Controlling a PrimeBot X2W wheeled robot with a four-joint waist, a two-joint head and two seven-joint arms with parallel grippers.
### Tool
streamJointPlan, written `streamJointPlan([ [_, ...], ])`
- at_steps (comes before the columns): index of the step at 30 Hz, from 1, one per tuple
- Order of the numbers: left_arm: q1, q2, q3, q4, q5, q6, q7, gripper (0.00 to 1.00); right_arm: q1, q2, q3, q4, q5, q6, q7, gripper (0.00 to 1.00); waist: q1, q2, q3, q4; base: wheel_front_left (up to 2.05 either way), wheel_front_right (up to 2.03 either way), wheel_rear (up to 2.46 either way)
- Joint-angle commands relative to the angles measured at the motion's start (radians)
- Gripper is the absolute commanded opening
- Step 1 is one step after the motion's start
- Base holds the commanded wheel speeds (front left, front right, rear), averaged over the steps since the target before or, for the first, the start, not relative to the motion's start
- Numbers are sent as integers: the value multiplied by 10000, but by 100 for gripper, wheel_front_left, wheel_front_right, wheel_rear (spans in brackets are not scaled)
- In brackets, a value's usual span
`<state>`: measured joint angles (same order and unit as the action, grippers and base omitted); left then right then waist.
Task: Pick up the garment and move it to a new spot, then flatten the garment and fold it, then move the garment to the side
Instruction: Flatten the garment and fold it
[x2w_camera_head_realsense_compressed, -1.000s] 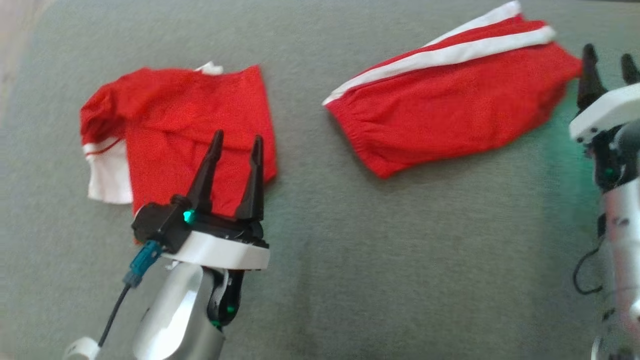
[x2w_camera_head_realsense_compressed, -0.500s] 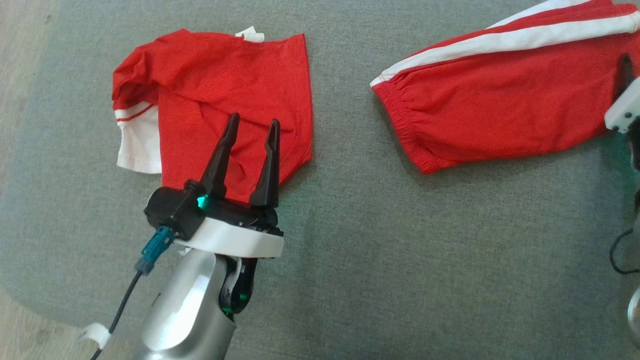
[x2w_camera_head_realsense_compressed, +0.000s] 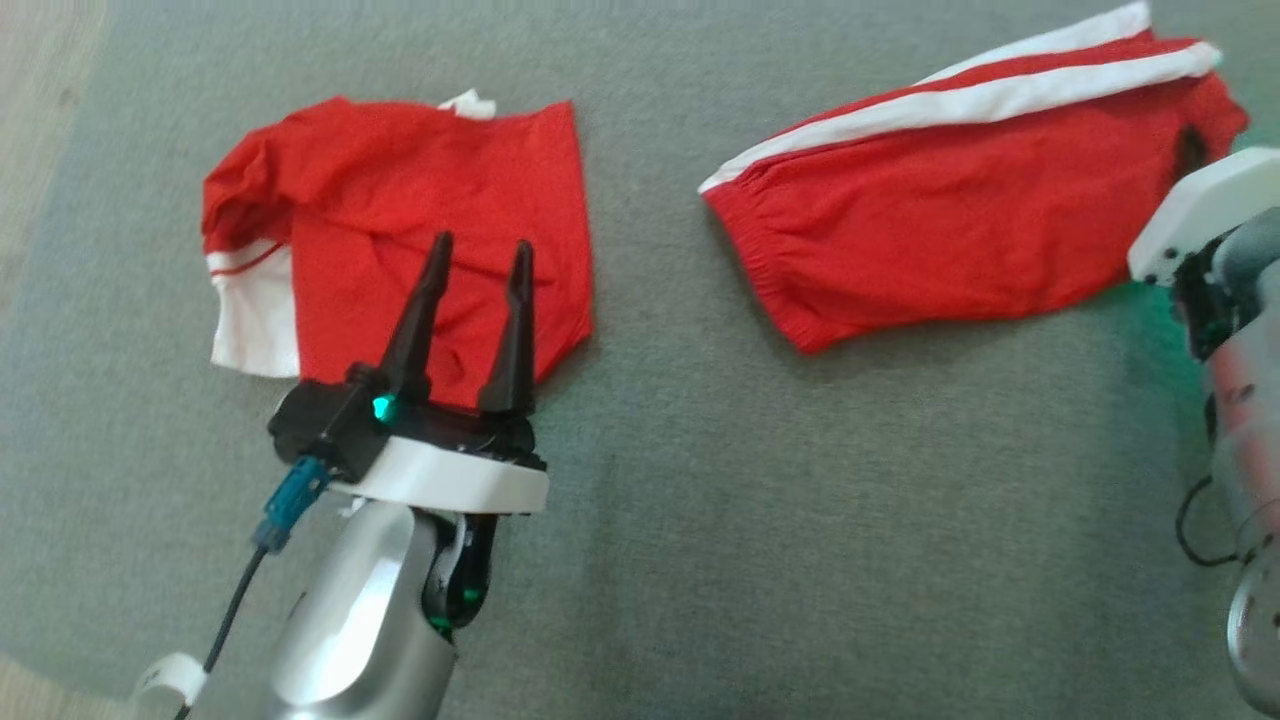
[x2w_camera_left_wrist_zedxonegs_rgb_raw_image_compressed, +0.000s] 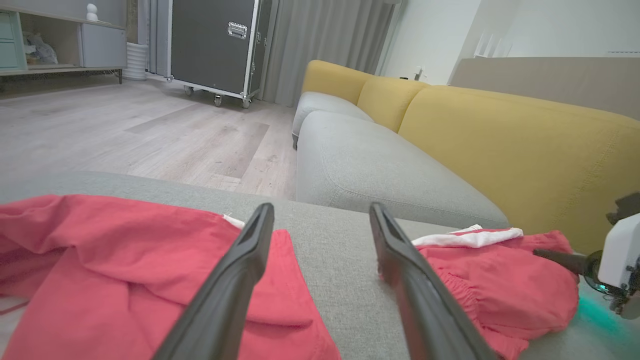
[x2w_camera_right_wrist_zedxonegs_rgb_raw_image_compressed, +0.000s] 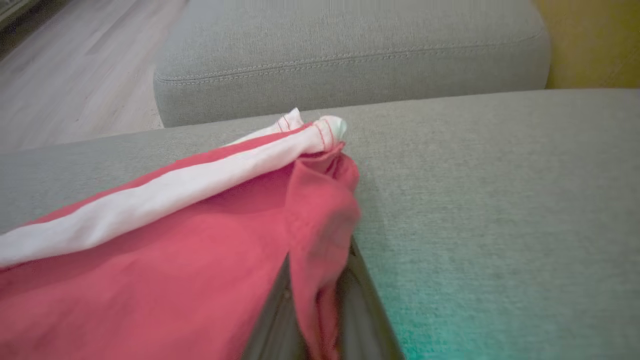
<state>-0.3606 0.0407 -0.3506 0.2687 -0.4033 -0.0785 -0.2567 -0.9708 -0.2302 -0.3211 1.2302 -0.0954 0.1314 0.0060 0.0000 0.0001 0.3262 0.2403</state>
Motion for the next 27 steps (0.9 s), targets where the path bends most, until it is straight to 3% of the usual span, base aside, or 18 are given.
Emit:
streamJointPlan([
  [1,2,95,359,-263,72,30,-51,100,-31,74,208,-229,72,-7,-163,0,0,-1,-295,-276,0,0,0],
  [13,862,95,1020,-254,288,-108,-51,100,1517,-386,614,-225,1879,-7,-1199,0,0,-1,-1547,-1392,0,0,0],
  [27,1365,95,1231,-397,541,-258,-51,100,3423,-159,411,-1574,3191,-7,-2157,0,0,-1,-2020,-1945,0,0,0],
])
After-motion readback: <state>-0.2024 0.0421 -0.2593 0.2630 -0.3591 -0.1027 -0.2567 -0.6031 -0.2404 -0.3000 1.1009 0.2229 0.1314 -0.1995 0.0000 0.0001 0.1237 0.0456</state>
